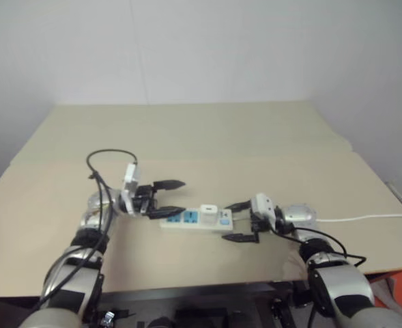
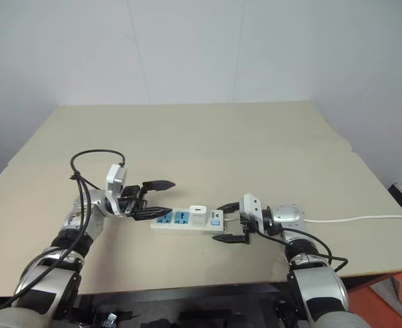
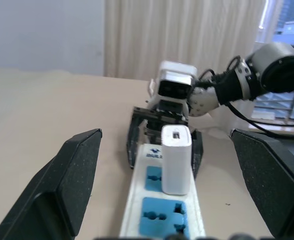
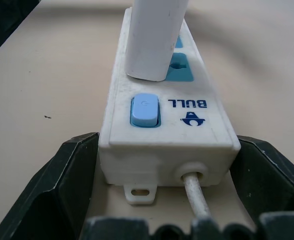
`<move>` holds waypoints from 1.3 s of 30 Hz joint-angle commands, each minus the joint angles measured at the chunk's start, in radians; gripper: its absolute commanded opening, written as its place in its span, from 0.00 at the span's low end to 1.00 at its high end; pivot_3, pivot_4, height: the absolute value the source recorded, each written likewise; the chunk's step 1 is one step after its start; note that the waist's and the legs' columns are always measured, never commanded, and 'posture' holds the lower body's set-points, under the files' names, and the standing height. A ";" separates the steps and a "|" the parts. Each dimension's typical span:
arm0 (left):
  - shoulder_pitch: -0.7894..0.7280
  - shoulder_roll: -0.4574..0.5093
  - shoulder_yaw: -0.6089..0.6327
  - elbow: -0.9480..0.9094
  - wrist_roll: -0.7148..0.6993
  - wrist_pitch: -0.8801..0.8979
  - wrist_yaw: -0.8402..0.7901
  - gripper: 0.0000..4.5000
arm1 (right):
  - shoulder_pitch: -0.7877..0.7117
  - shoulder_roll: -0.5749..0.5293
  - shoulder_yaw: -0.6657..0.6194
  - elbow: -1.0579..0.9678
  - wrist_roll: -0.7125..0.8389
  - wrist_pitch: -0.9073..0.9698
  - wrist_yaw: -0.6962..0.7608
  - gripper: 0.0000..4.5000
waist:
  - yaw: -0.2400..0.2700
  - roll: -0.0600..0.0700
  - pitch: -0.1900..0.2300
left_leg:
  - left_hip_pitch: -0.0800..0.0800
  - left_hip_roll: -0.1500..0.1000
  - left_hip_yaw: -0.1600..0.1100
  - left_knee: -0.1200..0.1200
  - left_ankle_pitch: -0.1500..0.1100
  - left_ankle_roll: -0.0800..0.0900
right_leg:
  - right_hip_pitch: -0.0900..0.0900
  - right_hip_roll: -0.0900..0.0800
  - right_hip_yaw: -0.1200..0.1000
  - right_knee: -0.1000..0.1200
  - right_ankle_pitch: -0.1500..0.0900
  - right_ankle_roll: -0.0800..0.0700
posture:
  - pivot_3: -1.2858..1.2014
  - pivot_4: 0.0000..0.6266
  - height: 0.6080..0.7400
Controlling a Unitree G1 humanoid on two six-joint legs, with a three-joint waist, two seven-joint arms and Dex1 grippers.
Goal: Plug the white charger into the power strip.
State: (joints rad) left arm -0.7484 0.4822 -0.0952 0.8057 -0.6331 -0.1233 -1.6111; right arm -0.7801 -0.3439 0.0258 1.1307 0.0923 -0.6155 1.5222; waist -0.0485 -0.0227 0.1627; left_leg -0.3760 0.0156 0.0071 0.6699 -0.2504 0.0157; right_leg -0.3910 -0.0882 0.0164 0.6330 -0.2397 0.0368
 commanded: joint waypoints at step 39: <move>0.439 0.687 0.419 -0.256 -0.101 0.120 -0.003 1.00 | 0.192 -0.888 0.164 -0.567 0.534 0.219 0.092 0.99 | 0.019 0.003 0.016 | -0.023 0.001 0.010 0.007 -0.001 0.002 | -0.027 -0.004 0.002 0.011 -0.002 -0.002 | 0.52 0.24 1.00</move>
State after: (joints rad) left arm -0.2947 1.1636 0.2817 0.5774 -0.7415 -0.0157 -1.6116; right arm -0.5819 -1.2177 0.2304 0.5881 0.6100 -0.4090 1.5616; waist -0.0295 -0.0197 0.1791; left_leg -0.4027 0.0167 0.0182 0.6783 -0.2512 0.0172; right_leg -0.4228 -0.0915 0.0183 0.6457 -0.2419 0.0349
